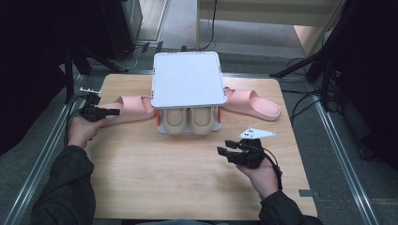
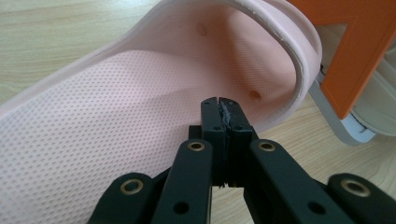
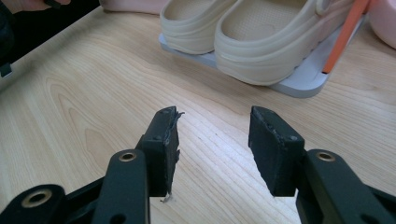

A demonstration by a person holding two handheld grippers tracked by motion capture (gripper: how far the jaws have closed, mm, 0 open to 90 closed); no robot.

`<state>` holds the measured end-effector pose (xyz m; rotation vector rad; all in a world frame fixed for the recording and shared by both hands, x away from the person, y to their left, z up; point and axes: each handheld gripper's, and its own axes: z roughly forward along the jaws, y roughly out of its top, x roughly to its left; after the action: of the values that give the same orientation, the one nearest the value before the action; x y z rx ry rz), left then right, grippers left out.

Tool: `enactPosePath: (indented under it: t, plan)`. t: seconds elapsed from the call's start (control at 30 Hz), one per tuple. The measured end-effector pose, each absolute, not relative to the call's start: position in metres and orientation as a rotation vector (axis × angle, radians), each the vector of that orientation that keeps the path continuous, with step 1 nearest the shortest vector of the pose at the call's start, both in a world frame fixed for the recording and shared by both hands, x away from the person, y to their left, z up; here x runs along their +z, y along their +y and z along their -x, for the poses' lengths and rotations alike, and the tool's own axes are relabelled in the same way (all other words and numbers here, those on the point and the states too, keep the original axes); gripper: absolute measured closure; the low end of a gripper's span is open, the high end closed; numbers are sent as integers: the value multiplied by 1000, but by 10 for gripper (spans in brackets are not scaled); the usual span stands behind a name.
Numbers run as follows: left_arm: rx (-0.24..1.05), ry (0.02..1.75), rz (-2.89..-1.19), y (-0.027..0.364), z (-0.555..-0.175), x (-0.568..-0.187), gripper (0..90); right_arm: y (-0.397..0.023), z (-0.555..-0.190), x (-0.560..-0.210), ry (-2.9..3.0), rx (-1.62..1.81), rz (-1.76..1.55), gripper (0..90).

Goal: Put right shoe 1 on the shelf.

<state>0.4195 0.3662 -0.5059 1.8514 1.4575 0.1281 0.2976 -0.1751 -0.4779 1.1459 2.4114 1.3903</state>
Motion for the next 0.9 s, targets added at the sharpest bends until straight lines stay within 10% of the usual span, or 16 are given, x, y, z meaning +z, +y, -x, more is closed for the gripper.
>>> enactPosePath:
  t: [0.9]
  plan:
    - [77,1424,-1866,322,-377,-507,896,-143,-317,-477,2502,1405,-1030,532]
